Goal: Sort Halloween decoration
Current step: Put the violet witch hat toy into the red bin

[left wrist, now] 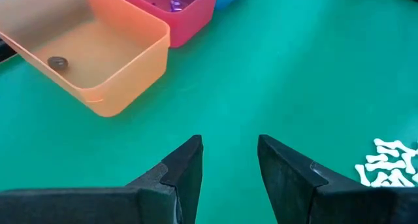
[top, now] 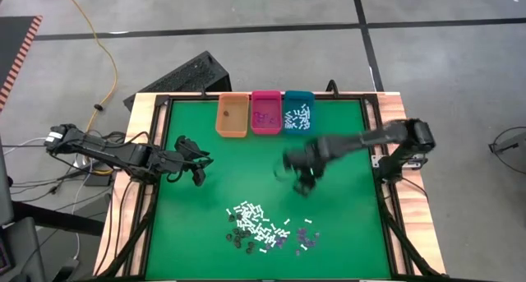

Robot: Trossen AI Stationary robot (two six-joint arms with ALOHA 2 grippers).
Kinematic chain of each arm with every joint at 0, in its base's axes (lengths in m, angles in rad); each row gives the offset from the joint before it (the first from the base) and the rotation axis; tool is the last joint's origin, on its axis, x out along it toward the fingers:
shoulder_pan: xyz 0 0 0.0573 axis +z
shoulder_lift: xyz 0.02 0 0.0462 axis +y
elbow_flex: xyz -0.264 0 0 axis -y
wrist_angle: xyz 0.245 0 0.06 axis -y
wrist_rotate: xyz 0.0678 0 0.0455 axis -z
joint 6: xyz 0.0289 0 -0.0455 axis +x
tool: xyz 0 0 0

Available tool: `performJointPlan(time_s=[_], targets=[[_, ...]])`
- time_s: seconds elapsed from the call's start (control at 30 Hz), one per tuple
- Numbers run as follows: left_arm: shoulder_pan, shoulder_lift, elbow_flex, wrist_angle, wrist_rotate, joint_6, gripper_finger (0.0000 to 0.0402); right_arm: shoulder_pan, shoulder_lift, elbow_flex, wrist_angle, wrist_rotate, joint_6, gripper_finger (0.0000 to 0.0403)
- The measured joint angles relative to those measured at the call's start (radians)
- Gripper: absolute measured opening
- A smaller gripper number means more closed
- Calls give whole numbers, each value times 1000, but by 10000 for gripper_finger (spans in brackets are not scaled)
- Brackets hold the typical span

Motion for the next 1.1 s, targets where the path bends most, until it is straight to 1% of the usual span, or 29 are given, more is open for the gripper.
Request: performJointPlan(time_s=[0.1, 0.23, 0.33, 0.4, 0.53, 0.7, 0.77, 0.93, 1.1], targets=[[0, 0, 0, 0, 0, -1, 138, 200, -25, 0, 18, 42, 243, 186], [0, 0, 0, 0, 0, 6, 138, 426, -31, 0, 44, 139, 537, 186], [0, 0, 0, 1, 0, 14, 138, 554, 13, 0, 49, 235, 713, 186], [0, 0, 0, 2, -1, 15, 138, 608, 57, 0, 52, 251, 770, 186], [0, 0, 0, 3, -2, -3, 138, 655, 148, 0, 107, 250, 795, 186], [0, 0, 0, 8, -2, -8, 138, 655, 225, 0, 235, 212, 753, 185], [0, 0, 0, 15, -3, -8, 138, 650, 245, 0, 236, 204, 737, 185], [0, 0, 0, 20, -13, -7, 138, 651, 265, -11, 180, 204, 734, 185], [0, 0, 0, 18, -13, -7, 138, 646, 257, -71, 262, 186, 727, 185]])
